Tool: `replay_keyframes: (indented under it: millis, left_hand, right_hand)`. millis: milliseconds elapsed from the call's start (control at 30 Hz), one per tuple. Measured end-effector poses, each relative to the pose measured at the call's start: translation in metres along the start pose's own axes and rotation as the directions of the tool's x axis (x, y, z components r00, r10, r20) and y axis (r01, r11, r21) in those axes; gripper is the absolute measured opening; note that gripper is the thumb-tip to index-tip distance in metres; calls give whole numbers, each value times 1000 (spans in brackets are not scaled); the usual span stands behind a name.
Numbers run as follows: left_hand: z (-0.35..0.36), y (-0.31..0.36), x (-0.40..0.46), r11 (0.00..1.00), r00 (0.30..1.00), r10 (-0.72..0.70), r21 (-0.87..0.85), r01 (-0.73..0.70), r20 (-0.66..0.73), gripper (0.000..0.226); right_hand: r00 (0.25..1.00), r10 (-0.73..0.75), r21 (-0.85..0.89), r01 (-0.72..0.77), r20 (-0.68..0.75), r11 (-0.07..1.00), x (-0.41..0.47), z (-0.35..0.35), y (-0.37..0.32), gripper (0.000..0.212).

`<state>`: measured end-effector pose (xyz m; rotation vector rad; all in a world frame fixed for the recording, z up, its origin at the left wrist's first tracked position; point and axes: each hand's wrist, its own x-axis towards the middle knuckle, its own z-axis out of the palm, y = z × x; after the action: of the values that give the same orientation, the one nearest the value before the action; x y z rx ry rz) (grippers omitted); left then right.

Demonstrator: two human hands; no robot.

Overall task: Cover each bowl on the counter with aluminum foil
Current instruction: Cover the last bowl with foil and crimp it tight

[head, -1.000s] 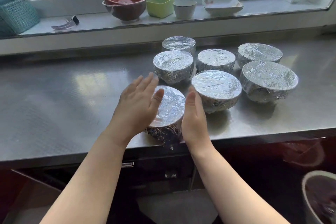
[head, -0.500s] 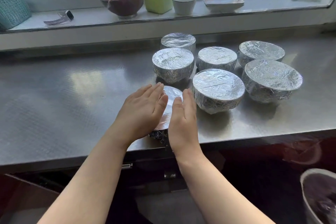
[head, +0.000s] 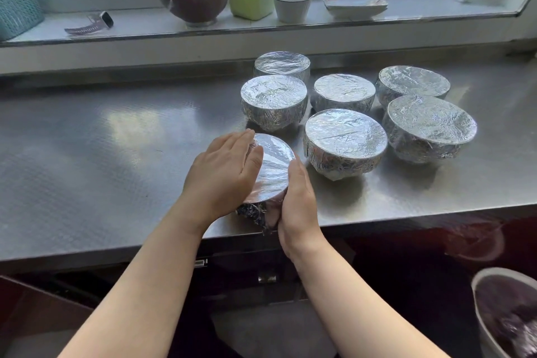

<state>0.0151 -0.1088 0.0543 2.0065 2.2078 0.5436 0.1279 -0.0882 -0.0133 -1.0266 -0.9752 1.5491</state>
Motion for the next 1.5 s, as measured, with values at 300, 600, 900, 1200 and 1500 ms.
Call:
replay_keyframes:
  millis: [300,600,900,1200,1500]
  left_hand:
    - [-8,4,-2,989,991,-125,-69,128,54,60]
    - [-10,5,-5,987,990,-139,82,142,-34,58]
    - [-7,6,1,988,991,-128,85,131,-40,56]
    - [-5,7,1,986,989,-144,-82,143,-10,44]
    - [-1,4,4,983,987,-159,-95,156,-26,47]
  right_hand:
    - [986,76,2,-77,146,997,11,-3,-38,45]
    - [989,9,-107,6,144,994,5,-28,-44,46]
    - [887,-457,-165,441,-70,882,-53,-6,-26,42]
    - [916,-391,-308,346,-94,886,-33,30,-9,64]
    - [981,-115,5,118,-154,993,-25,24,-13,47]
